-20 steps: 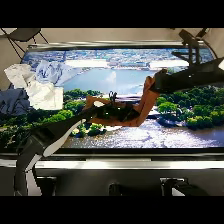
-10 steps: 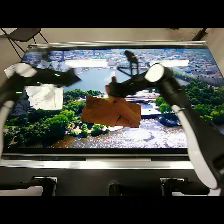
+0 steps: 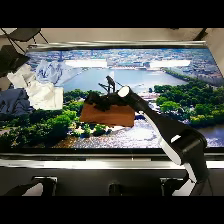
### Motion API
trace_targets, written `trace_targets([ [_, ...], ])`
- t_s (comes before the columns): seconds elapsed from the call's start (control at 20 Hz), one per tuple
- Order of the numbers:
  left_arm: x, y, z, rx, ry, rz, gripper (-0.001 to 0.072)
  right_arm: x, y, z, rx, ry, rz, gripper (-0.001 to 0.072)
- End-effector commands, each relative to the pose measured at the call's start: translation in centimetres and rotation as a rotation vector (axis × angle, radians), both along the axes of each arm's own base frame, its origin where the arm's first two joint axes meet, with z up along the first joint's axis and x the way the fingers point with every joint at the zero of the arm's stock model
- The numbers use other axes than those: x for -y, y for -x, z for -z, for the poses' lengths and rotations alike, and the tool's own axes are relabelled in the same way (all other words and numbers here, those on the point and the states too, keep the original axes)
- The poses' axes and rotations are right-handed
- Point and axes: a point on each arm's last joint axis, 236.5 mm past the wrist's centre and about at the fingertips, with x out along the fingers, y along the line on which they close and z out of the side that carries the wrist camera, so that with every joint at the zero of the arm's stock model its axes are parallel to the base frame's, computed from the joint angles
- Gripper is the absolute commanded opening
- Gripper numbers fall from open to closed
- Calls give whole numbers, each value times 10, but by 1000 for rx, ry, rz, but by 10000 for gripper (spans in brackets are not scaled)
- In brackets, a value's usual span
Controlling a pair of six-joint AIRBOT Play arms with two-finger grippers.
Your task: Fold the shirts.
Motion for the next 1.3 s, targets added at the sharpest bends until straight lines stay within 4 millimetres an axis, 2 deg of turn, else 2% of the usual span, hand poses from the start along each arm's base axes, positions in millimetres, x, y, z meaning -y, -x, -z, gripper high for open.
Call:
trace_targets([
  [0.0,-2,7,-4,7,-5,-5,41,49,-2,-10,30,92,-61,705],
  [0.1,-2,6,-2,4,-10,-2,41,128,-12,-16,64,283,-51,705],
  [0.2,-2,6,-2,7,-13,0,41,235,-15,-6,7,543,15,676],
  [0.25,-2,6,-2,11,-23,6,41,274,-9,3,-51,615,24,674],
  [0.3,-2,6,-3,12,-25,7,41,299,1,13,-106,642,-3,673],
  [0.35,-2,6,-2,13,-28,8,41,310,12,27,-183,617,-3,668],
  [0.4,-1,6,-2,13,-27,8,41,305,22,41,-253,548,-10,628],
  [0.5,-1,6,-2,12,-26,9,41,269,37,65,-319,394,-60,628],
  [0.6,6,8,-7,18,12,28,41,237,37,84,-358,286,-60,628],
  [0.75,16,10,-14,31,58,49,41,215,32,112,-384,270,-46,623],
  [0.8,17,10,-15,32,65,51,41,211,34,116,-392,265,-51,553],
  [0.85,17,10,-16,32,67,52,41,208,35,116,-395,262,-58,400],
  [0.9,17,10,-15,32,66,52,41,208,35,114,-385,262,-68,194],
  [0.95,17,10,-15,32,66,52,41,208,32,109,-363,259,-81,58],
  [1.05,17,10,-15,32,66,52,41,217,15,89,-276,252,-79,58],
  [1.1,17,10,-15,32,66,52,41,229,1,74,-231,251,-49,58],
  [1.15,17,10,-15,32,66,52,41,244,-13,58,-191,247,-9,58],
  [1.25,17,10,-15,32,66,52,42,299,-42,24,-124,244,121,58],
])
